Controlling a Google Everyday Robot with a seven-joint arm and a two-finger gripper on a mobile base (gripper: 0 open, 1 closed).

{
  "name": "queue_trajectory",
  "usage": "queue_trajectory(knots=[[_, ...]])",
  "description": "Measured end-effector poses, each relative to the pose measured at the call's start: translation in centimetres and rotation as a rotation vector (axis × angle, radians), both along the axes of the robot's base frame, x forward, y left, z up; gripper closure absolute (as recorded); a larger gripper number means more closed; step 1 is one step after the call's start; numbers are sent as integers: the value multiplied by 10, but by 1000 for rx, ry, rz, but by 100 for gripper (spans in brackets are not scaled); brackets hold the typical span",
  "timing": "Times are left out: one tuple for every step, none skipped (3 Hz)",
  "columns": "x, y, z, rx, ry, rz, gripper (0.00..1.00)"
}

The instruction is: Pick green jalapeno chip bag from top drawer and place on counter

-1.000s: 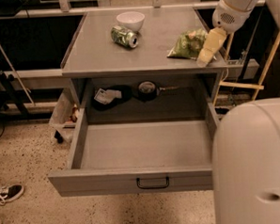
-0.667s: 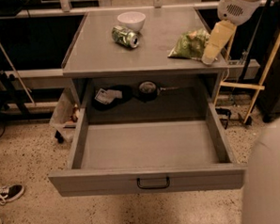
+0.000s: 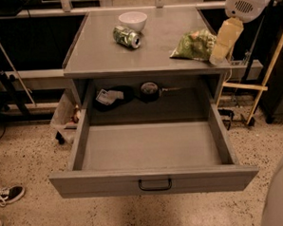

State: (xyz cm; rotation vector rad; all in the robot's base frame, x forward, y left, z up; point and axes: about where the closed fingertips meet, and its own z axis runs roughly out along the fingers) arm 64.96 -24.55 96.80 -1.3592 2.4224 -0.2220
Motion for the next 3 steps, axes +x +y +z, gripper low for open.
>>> queue_trajectory(knots=[[-11,7,4,55,46,64,0],[-13,10,17,175,20,205,0],[-28,18,40,333,-36,309,0]])
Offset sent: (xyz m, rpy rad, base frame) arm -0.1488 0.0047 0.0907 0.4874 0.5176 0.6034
